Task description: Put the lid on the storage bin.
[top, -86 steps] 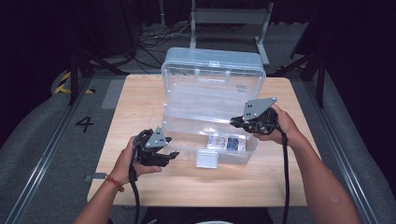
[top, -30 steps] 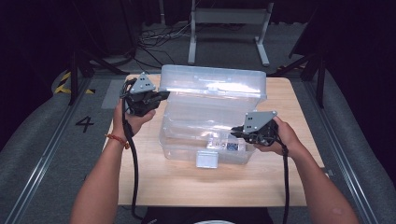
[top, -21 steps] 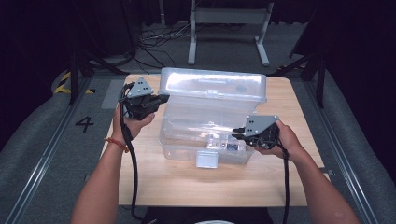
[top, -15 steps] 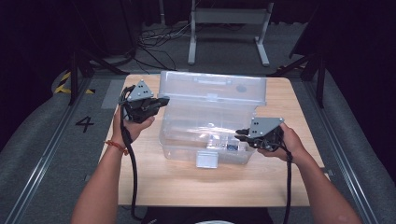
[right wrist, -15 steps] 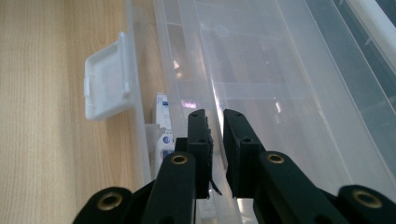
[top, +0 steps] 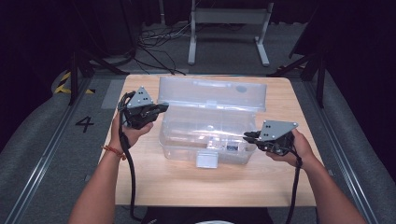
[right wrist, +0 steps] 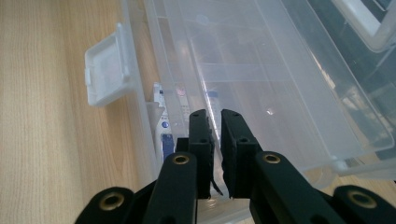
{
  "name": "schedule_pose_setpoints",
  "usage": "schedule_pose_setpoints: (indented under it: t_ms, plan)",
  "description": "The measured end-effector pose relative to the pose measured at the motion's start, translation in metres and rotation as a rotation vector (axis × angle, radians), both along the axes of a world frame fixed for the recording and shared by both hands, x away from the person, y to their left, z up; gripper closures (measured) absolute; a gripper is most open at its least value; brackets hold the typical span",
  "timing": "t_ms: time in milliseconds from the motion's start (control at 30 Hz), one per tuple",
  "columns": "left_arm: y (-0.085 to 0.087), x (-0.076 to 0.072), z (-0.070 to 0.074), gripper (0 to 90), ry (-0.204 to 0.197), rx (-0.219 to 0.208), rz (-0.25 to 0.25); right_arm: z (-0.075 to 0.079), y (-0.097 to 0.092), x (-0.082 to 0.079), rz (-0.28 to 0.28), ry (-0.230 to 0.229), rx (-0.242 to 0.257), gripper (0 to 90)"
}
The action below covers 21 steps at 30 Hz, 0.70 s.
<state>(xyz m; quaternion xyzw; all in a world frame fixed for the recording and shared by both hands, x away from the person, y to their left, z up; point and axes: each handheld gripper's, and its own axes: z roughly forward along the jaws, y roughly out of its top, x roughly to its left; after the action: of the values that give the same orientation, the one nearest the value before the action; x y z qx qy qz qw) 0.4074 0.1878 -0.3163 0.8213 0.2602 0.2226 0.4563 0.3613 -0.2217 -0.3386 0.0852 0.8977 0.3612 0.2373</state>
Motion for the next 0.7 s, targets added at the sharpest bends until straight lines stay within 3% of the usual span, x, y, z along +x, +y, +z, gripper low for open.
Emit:
schedule_pose_setpoints:
  t_ms: [233, 700]
  plan:
    - [0.001, -0.005, -0.005, 89.7, 0.009, 0.020, -0.013, 0.003, -0.018, -0.009, -0.016, 0.004, 0.034, 84.6]
    - [0.001, -0.013, -0.013, 89.7, 0.035, 0.057, -0.034, -0.007, -0.035, -0.017, -0.044, 0.040, 0.041, 84.2]
